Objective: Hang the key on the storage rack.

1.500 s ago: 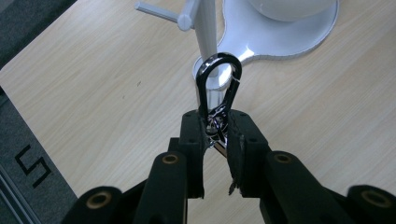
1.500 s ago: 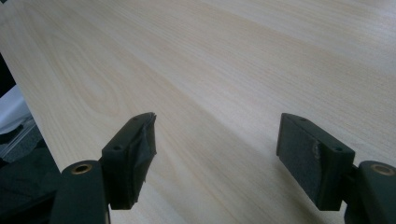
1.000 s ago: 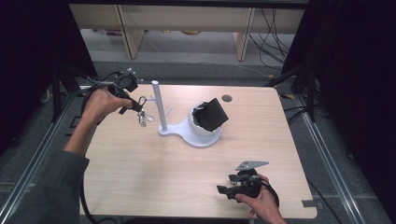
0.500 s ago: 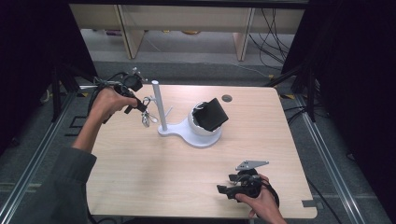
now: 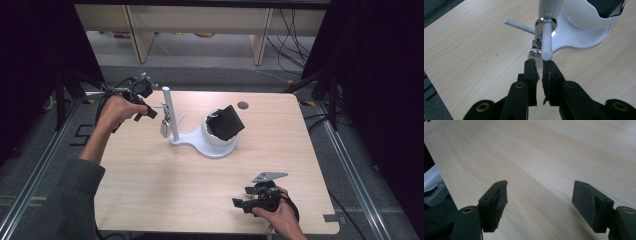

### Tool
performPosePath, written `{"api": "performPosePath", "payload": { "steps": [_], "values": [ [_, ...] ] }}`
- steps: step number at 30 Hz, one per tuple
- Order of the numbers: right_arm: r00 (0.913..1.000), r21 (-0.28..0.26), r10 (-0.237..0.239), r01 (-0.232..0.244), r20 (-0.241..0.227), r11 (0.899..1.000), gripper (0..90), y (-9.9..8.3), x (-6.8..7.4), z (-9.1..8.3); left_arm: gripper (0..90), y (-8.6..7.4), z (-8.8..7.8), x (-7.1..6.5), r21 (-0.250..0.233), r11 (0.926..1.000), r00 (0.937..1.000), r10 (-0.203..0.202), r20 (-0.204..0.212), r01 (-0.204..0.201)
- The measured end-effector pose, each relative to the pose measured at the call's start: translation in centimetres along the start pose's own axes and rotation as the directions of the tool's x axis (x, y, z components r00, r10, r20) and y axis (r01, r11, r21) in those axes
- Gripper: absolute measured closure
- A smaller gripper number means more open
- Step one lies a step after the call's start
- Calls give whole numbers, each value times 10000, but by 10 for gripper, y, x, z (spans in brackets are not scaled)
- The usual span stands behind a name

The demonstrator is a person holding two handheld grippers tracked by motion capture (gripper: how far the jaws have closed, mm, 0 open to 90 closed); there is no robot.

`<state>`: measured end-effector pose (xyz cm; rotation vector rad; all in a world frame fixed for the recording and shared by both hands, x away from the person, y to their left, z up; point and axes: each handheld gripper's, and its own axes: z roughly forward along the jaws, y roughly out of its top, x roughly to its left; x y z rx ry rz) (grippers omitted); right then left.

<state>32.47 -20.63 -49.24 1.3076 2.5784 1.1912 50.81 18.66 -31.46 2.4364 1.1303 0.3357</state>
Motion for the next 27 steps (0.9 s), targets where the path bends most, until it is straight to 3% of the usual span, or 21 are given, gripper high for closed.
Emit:
{"api": "performPosePath", "payload": {
  "steps": [11,16,18,19,22,27],
  "values": [
    [10000,-90,36,-36,6,10000,291,1,0,-1,756,-11,-4,-2,-76,10000,9999,-36,158,37],
    [10000,-207,42,-41,54,9998,291,1,0,-1,731,-18,-7,-4,-52,9998,9994,207,263,-206],
    [9997,-88,241,-241,19,9997,291,1,1,-2,721,-19,-7,-5,-117,9998,9994,170,304,-166],
    [10000,-154,69,-69,22,9999,291,1,-1,-2,713,-22,-9,-7,-183,9996,9990,219,380,-212],
    [9998,-150,178,-178,-40,9997,291,1,-1,-3,694,-25,-11,-9,-237,9995,9989,230,411,-220],
    [9997,-144,259,-260,-43,9996,291,1,-1,-3,644,-40,-15,-17,-318,9980,9973,565,472,-550]
  ]
}}
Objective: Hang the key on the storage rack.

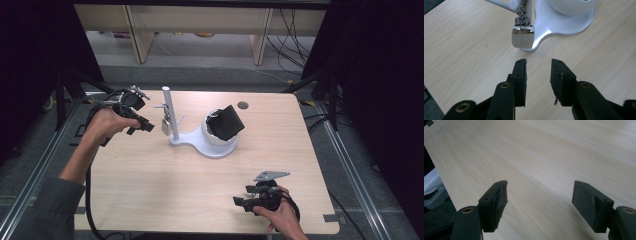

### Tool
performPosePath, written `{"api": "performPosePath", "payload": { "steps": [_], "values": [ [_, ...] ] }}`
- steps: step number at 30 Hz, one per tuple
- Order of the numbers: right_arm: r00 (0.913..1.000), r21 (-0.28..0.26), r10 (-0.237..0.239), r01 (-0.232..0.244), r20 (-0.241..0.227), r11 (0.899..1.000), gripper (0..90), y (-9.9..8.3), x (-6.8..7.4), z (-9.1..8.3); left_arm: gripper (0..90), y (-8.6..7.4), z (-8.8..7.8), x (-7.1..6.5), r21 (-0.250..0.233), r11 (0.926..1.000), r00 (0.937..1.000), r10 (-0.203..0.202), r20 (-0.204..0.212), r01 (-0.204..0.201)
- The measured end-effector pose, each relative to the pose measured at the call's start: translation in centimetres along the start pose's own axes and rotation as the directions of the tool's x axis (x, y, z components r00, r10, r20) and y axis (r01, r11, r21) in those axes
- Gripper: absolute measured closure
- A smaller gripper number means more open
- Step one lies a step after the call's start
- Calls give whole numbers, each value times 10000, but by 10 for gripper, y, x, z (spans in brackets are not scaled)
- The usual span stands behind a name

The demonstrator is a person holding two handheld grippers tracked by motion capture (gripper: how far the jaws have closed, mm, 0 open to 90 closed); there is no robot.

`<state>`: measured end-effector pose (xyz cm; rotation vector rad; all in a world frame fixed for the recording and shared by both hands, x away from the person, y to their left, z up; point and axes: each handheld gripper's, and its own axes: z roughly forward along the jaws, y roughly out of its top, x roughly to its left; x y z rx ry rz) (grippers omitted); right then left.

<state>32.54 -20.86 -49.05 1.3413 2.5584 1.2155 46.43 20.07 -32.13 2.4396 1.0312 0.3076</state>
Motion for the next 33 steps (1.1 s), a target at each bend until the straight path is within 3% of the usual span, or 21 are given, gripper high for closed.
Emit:
{"api": "performPosePath", "payload": {
  "steps": [4,12,14,15,23,27,32,33],
  "values": [
    [10000,-42,-25,26,45,10000,291,0,0,-1,615,-11,0,-4,114,9998,9998,164,147,-166],
    [9998,-51,-221,221,-24,9997,291,0,-1,0,564,-28,1,-13,-127,9996,9994,251,258,-248],
    [10000,62,-55,55,32,10000,291,0,2,0,552,-33,2,-18,-222,9992,9988,326,353,-318],
    [9995,-63,-316,316,92,9995,291,0,0,1,540,-35,3,-19,-279,9990,9986,360,399,-349],
    [10000,-15,-37,37,34,10000,291,1,1,-1,480,-57,6,-27,-548,9981,9985,305,464,-280],
    [9996,-59,-260,261,109,9996,291,1,2,0,458,-67,11,-32,-599,9978,9983,323,486,-294],
    [9997,-27,-207,207,102,9998,291,1,1,1,427,-78,17,-46,-872,9953,9977,472,486,-428],
    [9999,-69,3,-2,127,10000,291,1,3,1,413,-80,18,-48,-921,9949,9979,450,467,-405]
  ]
}}
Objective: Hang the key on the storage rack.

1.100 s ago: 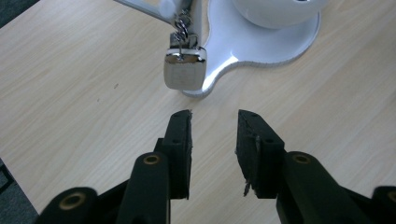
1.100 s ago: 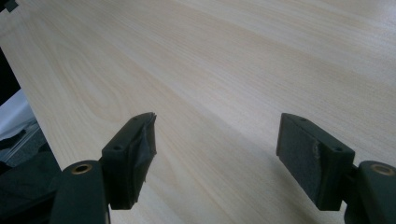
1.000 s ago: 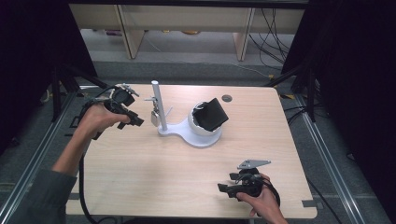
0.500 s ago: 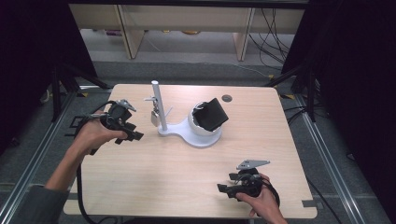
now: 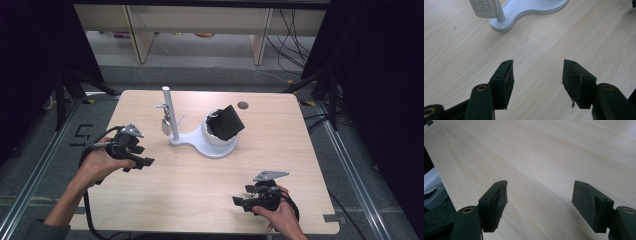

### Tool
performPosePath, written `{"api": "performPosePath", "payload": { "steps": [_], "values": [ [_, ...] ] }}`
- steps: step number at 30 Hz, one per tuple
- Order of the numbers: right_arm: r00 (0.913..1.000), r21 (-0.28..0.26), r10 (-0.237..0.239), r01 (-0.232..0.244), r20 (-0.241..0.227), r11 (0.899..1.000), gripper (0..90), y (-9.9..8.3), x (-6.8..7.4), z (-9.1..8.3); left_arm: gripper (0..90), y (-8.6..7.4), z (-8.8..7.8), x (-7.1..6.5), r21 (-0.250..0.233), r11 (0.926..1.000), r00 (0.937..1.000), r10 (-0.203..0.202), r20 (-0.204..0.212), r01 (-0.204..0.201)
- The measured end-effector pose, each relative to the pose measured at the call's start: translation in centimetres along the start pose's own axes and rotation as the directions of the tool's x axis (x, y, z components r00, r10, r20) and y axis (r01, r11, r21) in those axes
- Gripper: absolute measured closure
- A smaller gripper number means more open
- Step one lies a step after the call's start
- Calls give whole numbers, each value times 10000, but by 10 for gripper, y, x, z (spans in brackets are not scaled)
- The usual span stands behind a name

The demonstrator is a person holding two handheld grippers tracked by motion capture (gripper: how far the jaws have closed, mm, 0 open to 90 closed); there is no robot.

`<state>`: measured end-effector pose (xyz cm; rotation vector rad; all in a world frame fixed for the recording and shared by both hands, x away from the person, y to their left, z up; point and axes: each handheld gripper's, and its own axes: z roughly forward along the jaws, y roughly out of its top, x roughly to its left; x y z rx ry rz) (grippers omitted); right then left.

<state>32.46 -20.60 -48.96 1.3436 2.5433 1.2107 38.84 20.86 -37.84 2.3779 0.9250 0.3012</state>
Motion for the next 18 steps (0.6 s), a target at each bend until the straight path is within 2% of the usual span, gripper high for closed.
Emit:
{"api": "performPosePath", "payload": {
  "steps": [2,4,7,8,9,14,16,18],
  "values": [
    [9996,15,-271,271,-22,9996,291,1,-2,0,383,-6,3,-8,-77,10000,9999,40,105,-39],
    [9999,41,-142,141,3,9999,291,0,0,0,364,-11,6,-14,-190,9998,9996,71,257,-67],
    [9997,17,-233,233,-13,9997,291,0,0,0,333,-19,12,-26,-321,9994,9991,130,409,-117],
    [9997,17,-233,233,-13,9997,291,0,0,0,322,-19,12,-26,-321,9994,9991,130,409,-117],
    [9997,-2,-235,235,-79,9997,291,0,0,0,314,-23,14,-32,-503,9986,9989,160,436,-138],
    [9997,-39,-247,247,-7,9997,289,1,-1,-1,280,-35,21,-47,-1049,9944,9985,188,510,-133],
    [9997,-41,-253,253,-12,9997,287,0,-1,-1,276,-37,23,-49,-1044,9944,9985,232,501,-178],
    [9997,-47,-242,241,-41,9997,279,0,0,0,272,-48,30,-57,-1255,9920,9987,168,471,-107]
  ]
}}
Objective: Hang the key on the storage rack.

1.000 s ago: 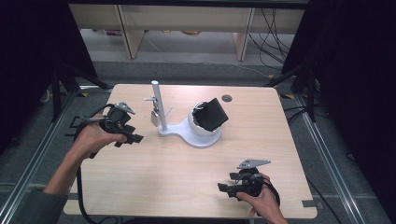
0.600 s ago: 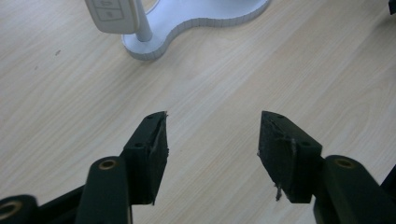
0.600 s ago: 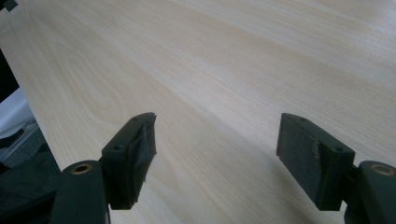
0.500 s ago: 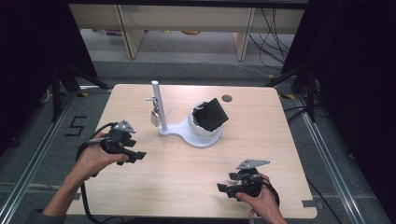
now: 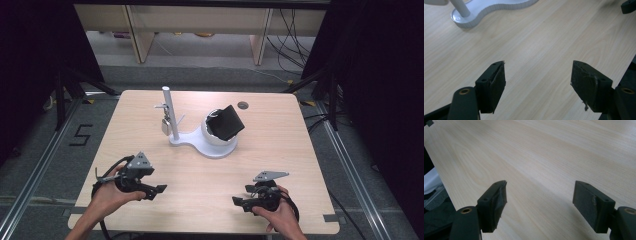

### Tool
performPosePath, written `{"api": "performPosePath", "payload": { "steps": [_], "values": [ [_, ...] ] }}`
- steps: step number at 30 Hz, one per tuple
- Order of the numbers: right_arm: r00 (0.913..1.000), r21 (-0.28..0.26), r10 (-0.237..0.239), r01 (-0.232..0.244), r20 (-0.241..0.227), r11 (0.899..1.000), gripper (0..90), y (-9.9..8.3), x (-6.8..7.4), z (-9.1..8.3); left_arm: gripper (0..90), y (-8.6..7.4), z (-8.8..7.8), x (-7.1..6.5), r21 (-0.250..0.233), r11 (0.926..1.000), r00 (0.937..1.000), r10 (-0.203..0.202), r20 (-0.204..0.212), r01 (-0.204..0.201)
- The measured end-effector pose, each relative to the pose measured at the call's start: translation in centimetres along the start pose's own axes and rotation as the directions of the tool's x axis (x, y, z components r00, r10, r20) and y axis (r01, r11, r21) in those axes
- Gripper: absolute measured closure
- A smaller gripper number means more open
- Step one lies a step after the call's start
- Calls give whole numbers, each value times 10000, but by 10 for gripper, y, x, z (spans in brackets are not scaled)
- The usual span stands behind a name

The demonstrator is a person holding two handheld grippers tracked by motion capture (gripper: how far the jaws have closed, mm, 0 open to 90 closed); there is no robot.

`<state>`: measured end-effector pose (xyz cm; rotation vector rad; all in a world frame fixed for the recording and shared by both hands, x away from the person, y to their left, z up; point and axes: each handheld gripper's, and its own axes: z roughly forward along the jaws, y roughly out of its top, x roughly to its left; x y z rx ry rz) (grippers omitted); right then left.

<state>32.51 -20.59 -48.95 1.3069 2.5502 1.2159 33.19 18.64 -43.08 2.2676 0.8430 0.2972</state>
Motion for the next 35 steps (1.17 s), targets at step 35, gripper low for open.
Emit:
{"api": "performPosePath", "payload": {
  "steps": [35],
  "values": [
    [9996,-63,-259,259,70,9996,213,-1,1,5,187,-79,33,-33,188,9990,9991,-414,-84,415]
  ]
}}
